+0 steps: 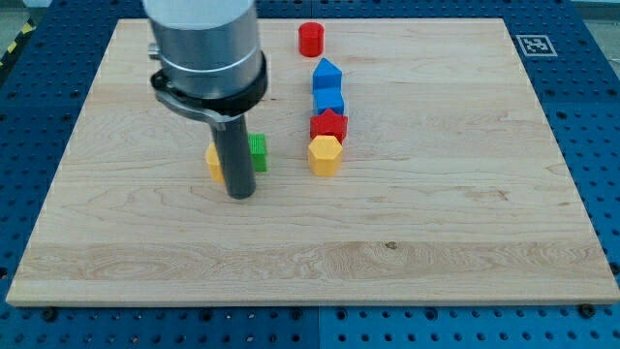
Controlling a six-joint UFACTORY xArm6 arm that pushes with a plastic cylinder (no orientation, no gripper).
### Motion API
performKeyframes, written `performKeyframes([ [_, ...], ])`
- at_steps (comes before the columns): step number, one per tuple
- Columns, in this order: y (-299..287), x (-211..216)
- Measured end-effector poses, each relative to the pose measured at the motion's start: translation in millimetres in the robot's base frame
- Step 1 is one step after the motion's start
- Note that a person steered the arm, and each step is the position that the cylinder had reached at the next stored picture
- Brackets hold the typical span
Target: Separate the yellow heart and green star on the board
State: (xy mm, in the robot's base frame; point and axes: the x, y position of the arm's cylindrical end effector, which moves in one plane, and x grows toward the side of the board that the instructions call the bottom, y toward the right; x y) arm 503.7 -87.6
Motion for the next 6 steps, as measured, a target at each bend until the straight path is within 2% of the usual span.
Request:
performKeyframes([
  [2, 0, -1],
  [6, 0, -46],
])
